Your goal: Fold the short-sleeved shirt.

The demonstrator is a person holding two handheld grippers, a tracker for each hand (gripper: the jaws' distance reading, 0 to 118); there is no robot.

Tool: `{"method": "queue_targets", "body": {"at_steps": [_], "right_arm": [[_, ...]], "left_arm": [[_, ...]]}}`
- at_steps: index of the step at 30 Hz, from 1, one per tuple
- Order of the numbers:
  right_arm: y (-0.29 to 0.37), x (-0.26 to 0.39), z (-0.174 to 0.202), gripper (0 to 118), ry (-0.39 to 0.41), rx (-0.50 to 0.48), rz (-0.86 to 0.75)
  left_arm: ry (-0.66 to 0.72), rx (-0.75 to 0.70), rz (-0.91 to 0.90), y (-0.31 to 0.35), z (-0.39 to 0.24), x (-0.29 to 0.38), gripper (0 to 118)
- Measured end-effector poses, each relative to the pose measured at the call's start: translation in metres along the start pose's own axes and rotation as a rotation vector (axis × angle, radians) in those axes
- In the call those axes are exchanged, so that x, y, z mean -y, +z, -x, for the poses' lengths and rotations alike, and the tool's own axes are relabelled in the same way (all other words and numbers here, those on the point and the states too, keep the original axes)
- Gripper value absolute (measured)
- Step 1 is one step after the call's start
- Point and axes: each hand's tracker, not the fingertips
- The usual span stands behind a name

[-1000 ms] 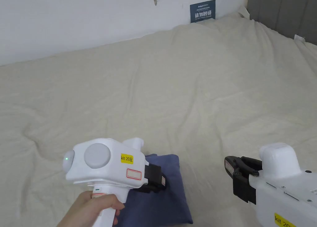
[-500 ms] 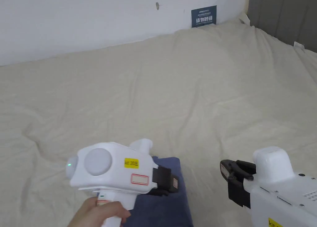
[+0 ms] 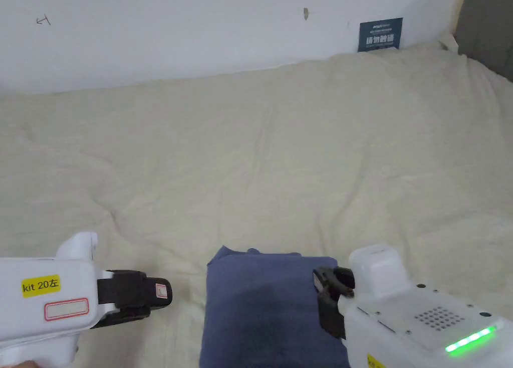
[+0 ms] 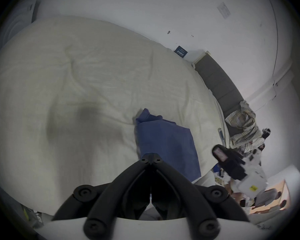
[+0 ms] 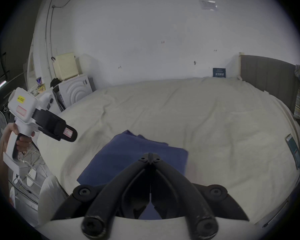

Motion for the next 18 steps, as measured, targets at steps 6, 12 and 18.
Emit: {"method": "queue_targets", "body": {"at_steps": [6, 12, 18], "right_arm": [[-0.043, 0.022, 0.01, 0, 0.005, 0.029, 0.098], [-0.05, 0.038, 0.01, 0, 0.023, 0.041, 0.11], [-0.05, 0.038, 0.005, 0, -0.007, 0.028, 0.103]], "left_arm": [[0.074, 0.121, 0.058, -0.024, 0.017, 0.002, 43], [0.137, 0.216, 0.144, -0.072, 0.031, -0.007, 100], [0.203, 0.282, 0.238, -0.122, 0.036, -0.017, 103]]}}
